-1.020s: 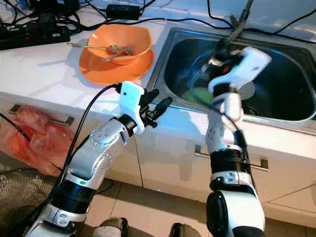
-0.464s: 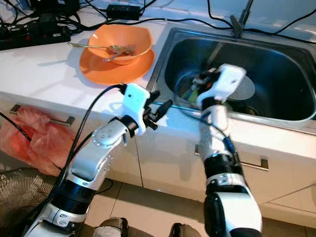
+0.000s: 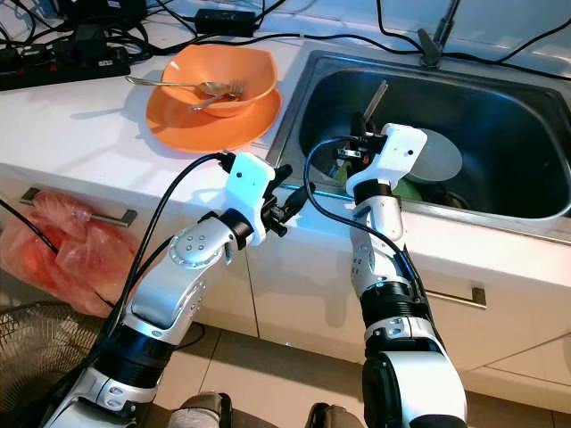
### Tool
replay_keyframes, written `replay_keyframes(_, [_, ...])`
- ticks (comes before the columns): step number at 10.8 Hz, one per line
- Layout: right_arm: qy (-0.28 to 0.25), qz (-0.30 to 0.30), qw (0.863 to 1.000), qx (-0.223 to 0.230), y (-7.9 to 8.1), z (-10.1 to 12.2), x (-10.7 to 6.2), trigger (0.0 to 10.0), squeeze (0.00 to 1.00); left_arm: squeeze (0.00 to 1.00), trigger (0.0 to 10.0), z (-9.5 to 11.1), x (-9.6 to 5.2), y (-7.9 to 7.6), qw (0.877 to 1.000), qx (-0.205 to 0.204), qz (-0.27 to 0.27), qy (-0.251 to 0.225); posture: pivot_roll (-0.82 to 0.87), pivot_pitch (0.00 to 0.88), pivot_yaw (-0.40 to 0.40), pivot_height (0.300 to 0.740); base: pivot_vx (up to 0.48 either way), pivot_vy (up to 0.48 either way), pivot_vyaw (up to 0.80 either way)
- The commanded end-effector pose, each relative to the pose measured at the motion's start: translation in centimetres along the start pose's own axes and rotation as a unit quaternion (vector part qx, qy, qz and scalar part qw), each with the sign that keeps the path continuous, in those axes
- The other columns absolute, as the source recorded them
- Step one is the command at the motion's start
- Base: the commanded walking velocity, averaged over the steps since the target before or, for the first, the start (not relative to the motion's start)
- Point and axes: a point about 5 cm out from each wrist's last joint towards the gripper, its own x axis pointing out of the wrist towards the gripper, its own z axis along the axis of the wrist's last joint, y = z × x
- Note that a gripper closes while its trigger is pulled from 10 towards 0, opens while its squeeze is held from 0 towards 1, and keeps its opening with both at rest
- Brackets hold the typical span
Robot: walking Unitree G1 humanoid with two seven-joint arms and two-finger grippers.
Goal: Kitchen organization
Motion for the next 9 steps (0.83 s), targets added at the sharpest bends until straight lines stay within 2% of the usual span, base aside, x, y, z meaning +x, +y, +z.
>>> replay_keyframes(1, [0.009,-0.001,1.0,-0.007,-0.4,-0.52,-0.53,10.0,0.94,0.0,10.0,-0.16,0.16,-0.32,1.0,0.001,-0.004,0.002,0.25,0.132,-0.032,0.74,0.0,0.0,0.0])
replay_keyframes(2, [0.011,-0.004,1.0,-0.009,-0.49,-0.61,-0.62,10.0,0.0,0.0,10.0,-0.27,0.15,-0.29,1.0,0.001,-0.001,0.003,0.25,0.134,-0.032,0.74,0.0,0.0,0.0])
replay_keyframes(3, [0.012,-0.001,1.0,-0.004,-0.34,-0.71,-0.63,10.0,1.0,0.0,10.0,-0.29,0.08,-0.26,1.0,0.002,0.0,0.004,0.25,0.137,-0.033,0.74,0.0,0.0,0.0])
replay_keyframes(6, [0.011,-0.003,1.0,-0.002,-0.31,-0.72,-0.6,10.0,1.0,0.0,10.0,-0.36,0.01,-0.17,1.0,0.003,0.003,0.005,0.25,0.136,-0.033,0.74,0.0,0.0,0.0])
replay_keyframes(7, [0.012,-0.002,1.0,-0.006,-0.25,-0.72,-0.61,10.0,0.55,0.0,10.0,-0.44,-0.03,-0.11,1.0,0.005,0.004,0.005,0.25,0.13,-0.03,0.74,0.0,0.0,0.0])
replay_keyframes(8, [0.01,-0.003,1.0,-0.005,-0.21,-0.67,-0.57,10.0,0.0,0.0,10.0,-0.48,-0.05,-0.06,1.0,0.006,0.005,0.006,0.25,0.127,-0.028,0.74,0.0,0.0,0.0])
replay_keyframes(9, [-0.004,-0.001,1.0,0.003,-0.1,0.01,-0.25,10.0,0.0,0.0,10.0,-0.51,-0.03,0.07,1.0,0.007,0.008,0.006,0.25,0.12,-0.026,0.74,0.0,0.0,0.0])
